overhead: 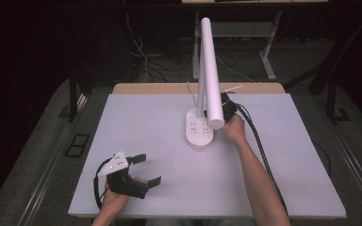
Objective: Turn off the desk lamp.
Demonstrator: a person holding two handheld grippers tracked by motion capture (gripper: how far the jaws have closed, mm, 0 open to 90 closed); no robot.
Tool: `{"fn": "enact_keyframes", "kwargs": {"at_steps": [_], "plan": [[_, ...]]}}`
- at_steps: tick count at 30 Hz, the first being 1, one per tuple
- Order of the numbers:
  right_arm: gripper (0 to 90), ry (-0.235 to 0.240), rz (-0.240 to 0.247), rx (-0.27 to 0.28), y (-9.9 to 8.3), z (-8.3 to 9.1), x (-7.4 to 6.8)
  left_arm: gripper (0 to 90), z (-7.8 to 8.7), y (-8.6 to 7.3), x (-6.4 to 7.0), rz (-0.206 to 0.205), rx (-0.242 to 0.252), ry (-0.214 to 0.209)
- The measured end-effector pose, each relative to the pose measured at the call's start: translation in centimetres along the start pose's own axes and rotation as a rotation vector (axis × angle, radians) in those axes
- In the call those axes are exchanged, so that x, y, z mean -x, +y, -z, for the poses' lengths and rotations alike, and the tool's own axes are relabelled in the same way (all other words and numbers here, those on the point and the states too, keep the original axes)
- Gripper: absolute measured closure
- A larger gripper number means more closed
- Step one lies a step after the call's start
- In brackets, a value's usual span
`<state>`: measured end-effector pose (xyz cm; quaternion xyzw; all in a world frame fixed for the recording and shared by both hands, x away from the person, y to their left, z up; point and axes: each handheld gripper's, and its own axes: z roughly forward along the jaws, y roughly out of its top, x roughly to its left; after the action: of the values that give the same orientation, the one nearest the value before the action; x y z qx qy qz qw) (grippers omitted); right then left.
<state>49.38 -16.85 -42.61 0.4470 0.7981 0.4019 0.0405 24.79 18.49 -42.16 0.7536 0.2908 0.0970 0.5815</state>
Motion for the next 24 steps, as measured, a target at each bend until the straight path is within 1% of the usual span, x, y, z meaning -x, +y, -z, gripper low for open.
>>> {"fn": "enact_keyframes", "kwargs": {"at_steps": [3,7,10,20,24], "plan": [[90.0,-0.010,-0.004,0.003,-0.06,0.03,-0.18,0.0,-0.06,-0.01,0.01,-0.002,-0.005,-0.003],[90.0,0.011,-0.025,-0.005,-0.03,0.12,0.07,0.0,-0.10,-0.03,0.01,0.001,-0.005,-0.003],[90.0,0.019,-0.041,0.010,-0.02,0.10,0.20,0.0,-0.16,-0.04,0.01,-0.001,-0.008,-0.001],[90.0,0.011,-0.036,0.007,0.03,0.07,0.12,0.0,-0.11,-0.05,0.00,-0.002,-0.008,-0.001],[90.0,0.034,-0.039,0.018,-0.28,0.09,0.31,0.0,-0.18,-0.05,0.08,-0.005,-0.013,-0.004]]}}
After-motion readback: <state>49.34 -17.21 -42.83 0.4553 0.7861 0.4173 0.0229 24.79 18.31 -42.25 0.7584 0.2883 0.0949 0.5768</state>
